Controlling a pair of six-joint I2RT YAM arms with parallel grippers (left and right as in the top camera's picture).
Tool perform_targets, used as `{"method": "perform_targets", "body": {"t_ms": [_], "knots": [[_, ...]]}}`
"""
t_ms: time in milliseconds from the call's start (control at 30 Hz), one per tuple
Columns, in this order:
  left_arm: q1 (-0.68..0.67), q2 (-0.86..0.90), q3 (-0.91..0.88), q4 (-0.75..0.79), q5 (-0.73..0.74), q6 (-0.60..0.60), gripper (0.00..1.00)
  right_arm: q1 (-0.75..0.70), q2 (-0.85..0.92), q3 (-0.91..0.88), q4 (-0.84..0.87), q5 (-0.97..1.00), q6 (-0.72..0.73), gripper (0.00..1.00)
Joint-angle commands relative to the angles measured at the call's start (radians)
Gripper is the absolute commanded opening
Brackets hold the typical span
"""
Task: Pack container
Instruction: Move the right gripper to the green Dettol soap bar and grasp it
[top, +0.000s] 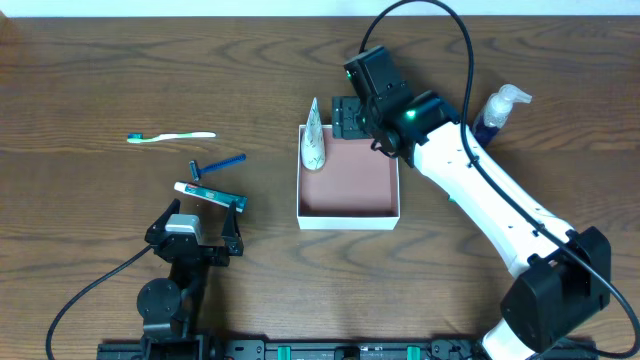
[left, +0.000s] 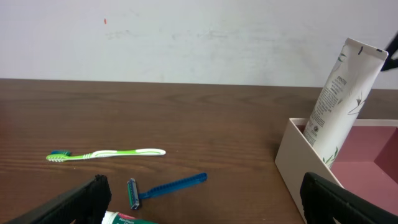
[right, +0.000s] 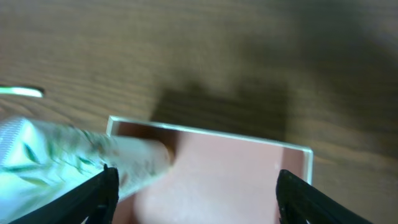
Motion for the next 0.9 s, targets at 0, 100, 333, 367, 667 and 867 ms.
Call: {"method": "perform_targets", "body": {"t_ms": [0,100,333,367,667,867], "knots": [[0.005,-0.006,-0.018,-0.032,0.021,0.006,0.98,-0.025,-0.102,0.001,-0.052,-0.001,-0.035,0.84],[0.005,-0.006,-0.018,-0.032,0.021,0.006,0.98,-0.050,-0.200,0.001,-0.158,0.004,-0.034,0.95],[0.005,-0.006,-0.018,-0.032,0.021,0.006,0.98,-0.187,-0.314,-0.002,-0.444,0.057,0.042,0.99],[0.005,-0.006,-0.018,-0.032,0.021,0.006,0.98,-0.213,-0.314,-0.008,-0.469,0.059,0.056,0.99],[0.005,-0.006,-0.018,-0.032,0.021,0.006,0.98,-0.384,-0.314,-0.286,-0.353,0.045,0.172,0.99],[0.005,-0.006,-0.018,-0.032,0.021,0.006,0.98,-0.475,-0.314,-0.530,-0.135,-0.012,0.259,0.99]]}}
